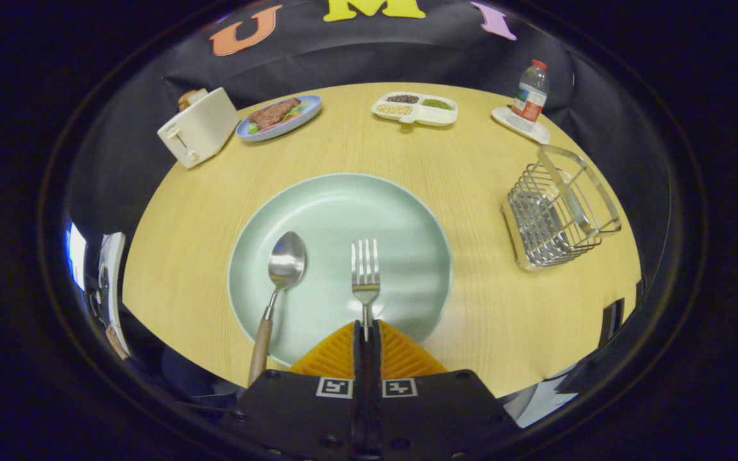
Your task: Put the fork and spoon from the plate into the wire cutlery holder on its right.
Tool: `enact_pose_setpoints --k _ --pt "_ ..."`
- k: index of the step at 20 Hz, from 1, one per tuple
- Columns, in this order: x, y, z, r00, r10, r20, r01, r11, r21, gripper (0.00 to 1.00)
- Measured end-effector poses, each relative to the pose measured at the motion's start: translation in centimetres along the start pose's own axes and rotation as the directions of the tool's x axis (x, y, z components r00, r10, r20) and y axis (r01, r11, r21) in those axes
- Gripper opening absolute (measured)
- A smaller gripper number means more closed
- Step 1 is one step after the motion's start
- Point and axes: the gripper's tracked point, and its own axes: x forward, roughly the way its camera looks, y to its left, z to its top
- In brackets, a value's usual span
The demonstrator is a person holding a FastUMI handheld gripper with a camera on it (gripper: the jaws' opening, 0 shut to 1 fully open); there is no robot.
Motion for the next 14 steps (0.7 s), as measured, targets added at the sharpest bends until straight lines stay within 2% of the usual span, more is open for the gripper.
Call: enact_pose_setpoints --k 6,10,14 --pt "-2.6 0.1 0.2 0.999 0.043 -0.004 -0.043 0.999 0.009 0.02" --pt "-6.5 -0.5 0.4 0.996 0.092 -0.016 -0.092 0.996 0.021 0.02" --pt "-11.4 -4.3 2.5 0.998 0.056 0.015 -0.056 0.998 0.005 0.02"
